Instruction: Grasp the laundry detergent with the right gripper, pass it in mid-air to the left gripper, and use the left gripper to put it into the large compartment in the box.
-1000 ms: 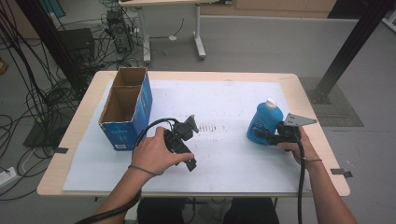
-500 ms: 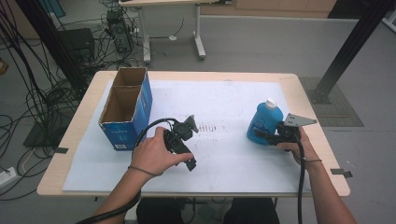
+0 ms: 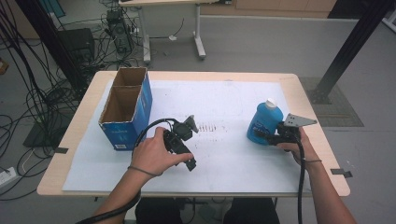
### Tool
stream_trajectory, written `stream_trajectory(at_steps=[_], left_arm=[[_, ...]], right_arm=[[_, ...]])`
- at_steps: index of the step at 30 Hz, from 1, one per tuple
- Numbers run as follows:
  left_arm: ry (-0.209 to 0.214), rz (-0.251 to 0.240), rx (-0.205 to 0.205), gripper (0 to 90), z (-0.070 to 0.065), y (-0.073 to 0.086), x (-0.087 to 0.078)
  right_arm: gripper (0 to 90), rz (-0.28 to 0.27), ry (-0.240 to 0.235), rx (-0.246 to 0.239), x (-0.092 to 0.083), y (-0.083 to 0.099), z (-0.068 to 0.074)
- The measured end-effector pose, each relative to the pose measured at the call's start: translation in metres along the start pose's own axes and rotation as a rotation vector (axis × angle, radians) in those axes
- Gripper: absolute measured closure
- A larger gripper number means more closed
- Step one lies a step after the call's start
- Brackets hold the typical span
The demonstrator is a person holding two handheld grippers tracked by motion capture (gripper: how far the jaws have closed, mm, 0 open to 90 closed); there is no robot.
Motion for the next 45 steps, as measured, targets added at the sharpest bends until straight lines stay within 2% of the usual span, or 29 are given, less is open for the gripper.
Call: stream_trajectory(at_steps=[10, 18, 27, 37, 40, 45], left_arm=[[0.000, -0.002, 0.001, 6.7, 0.000, 0.001, -0.001], [-0.003, -0.003, 0.005, 6.8, 0.000, 0.001, -0.004], [-0.004, 0.000, 0.013, 6.8, -0.002, -0.001, -0.007], [-0.004, 0.007, 0.044, 7.1, -0.004, -0.003, -0.013], [0.005, 0.020, 0.070, 8.5, -0.004, -0.005, -0.016], [-0.005, 0.020, 0.102, 7.7, -0.008, -0.007, -0.022]], right_arm=[[41.2, -0.004, 0.003, -0.003, 0.000, 0.000, 0.000], [41.3, 0.003, 0.010, 0.016, -0.001, -0.001, 0.000], [41.5, -0.003, 0.002, 0.021, -0.005, -0.014, 0.000], [41.4, 0.004, -0.024, 0.016, -0.012, -0.027, 0.003], [41.3, 0.001, -0.030, 0.016, -0.013, -0.029, 0.003], [41.3, 0.006, -0.053, 0.013, -0.014, -0.036, 0.006]])
Point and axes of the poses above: each handheld gripper's, and its own axes: x roughly forward along the jaws, y roughly out of its underside, z roughly to its left, the point moved 8 cm from there along x, roughly forward along the jaws, and after that the axes turned 12 degrees about y, right-handed, at the moved point
